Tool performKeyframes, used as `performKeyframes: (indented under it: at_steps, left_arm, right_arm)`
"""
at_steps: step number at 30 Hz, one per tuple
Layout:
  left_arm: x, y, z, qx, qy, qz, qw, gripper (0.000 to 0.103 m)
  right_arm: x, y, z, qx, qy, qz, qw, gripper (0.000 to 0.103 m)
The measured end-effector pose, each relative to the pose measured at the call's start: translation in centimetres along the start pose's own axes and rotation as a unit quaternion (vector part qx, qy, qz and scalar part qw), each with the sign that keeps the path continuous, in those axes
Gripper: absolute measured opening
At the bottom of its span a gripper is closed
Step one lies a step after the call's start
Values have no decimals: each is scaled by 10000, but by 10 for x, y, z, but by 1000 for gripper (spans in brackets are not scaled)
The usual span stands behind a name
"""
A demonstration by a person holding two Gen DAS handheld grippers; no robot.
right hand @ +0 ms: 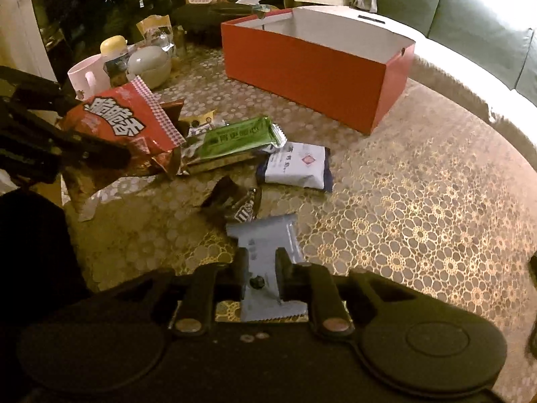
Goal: Organize snacks
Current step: 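Lift the red chip bag and grey packet and carry them over the red box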
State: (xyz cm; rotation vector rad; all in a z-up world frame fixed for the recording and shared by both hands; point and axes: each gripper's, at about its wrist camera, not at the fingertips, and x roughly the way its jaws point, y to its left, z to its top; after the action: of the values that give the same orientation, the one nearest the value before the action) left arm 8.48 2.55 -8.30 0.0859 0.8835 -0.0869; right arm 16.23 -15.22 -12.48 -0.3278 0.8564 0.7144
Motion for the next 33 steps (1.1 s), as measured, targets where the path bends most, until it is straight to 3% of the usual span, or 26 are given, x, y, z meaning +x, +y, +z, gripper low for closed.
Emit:
performKeyframes:
  at_steps: [2, 4, 5, 6, 14, 22, 26, 33]
  left_arm:
    - [1, 0, 1, -15, 8, -17, 10000, 66]
    - [2, 1, 1, -37, 21, -35, 10000, 66]
    - [3, 1, 1, -46, 33, -42, 10000, 66]
    - [5, 1, 1, -49, 47, -43, 10000, 66]
    - [12, 2, -1, -74, 156, -37, 9998, 66]
    - [17, 5, -2, -107, 205, -43, 9997, 66]
    - [17, 5, -2, -122, 204, -43, 9997, 66]
    - [15, 6, -2, -167, 177, -17, 9997, 66]
  right_arm:
    - [4, -2, 1, -1, 30, 17, 10000, 27]
    - [7, -1, 1, -91, 44, 6, 9999, 49]
    - [8, 0, 1, -143, 62, 11, 9999, 81]
    - [8, 2, 1, -225, 21, 26, 9997, 103]
    - [37, -1, 3, -414, 269, 88, 9987, 93]
    - [48, -6, 3, -273, 272, -33, 9993, 69]
    - [45, -9, 3, -171, 209, -112, 9996, 50]
    - [35, -7, 2, -15, 111, -349, 9993, 47]
